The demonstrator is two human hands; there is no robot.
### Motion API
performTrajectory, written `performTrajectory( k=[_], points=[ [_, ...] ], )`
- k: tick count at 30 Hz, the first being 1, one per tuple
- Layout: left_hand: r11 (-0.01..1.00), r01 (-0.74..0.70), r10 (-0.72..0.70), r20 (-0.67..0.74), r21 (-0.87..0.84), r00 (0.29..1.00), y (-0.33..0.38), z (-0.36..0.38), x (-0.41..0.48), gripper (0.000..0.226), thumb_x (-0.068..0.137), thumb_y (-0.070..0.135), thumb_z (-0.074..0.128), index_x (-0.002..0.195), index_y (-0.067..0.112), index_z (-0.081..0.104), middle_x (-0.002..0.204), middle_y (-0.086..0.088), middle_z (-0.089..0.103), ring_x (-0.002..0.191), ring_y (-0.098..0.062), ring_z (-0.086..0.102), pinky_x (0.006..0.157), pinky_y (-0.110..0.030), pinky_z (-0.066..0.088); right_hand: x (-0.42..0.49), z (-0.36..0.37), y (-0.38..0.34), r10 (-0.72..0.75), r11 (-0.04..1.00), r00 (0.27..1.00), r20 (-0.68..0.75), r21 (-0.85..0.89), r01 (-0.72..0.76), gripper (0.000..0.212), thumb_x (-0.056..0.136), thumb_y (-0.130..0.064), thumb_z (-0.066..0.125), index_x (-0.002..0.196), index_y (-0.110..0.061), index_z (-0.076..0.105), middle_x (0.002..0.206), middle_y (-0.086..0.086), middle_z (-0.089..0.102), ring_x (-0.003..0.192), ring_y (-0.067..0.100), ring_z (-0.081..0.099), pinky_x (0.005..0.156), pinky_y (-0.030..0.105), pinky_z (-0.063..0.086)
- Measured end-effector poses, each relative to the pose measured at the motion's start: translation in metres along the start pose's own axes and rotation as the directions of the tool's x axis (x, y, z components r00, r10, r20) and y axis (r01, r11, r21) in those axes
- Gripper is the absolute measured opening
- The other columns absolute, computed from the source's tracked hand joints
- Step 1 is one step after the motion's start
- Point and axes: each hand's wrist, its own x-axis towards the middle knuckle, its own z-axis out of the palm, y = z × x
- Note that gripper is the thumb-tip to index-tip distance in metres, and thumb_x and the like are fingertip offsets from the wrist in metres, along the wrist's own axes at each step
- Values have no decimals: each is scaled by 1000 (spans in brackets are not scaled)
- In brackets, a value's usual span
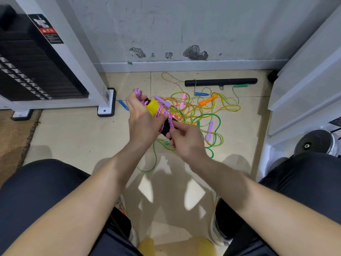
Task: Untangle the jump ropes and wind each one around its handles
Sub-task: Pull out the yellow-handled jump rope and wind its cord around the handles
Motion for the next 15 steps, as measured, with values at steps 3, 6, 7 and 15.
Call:
performTrajectory(
  k=[3, 6, 7, 15],
  points=[
    [945, 256, -269, -37, -203, 963, -7, 4, 6, 94, 66, 26, 92, 137, 15, 31, 130, 1, 44, 116, -12, 48, 101, -33, 42, -8, 3, 11, -329, 900, 942, 62, -283, 333, 40, 97, -14, 46, 132, -9, 65, 87, 2, 66, 76, 12, 57, 71, 25, 43],
    [824, 478, -489, 45, -303, 871, -14, 5, 13, 98, 55, 42, 93, 128, 26, 29, 132, 12, 41, 119, -21, 53, 99, -59, 45, -1, -1, 10, -454, 804, 883, 120, -370, 465, 46, 91, -14, 41, 130, -4, 65, 87, 8, 55, 78, 20, 52, 68, 31, 39],
    [792, 513, -519, 79, -330, 851, -15, 5, 13, 102, 49, 47, 93, 125, 28, 28, 132, 13, 39, 119, -22, 55, 98, -59, 46, 1, -2, 8, -466, 782, 874, 135, -399, 479, 46, 91, -14, 40, 128, -4, 65, 87, 9, 53, 78, 23, 52, 68, 35, 43],
    [785, 559, -561, 77, -267, 824, -15, 9, 8, 108, 55, 48, 95, 134, 19, 28, 131, 14, 30, 122, -20, 50, 97, -55, 47, 3, -3, 7, -494, 779, 855, 158, -356, 516, 34, 98, -15, 48, 124, -8, 69, 87, 1, 54, 78, 15, 50, 70, 30, 41]
  ],
)
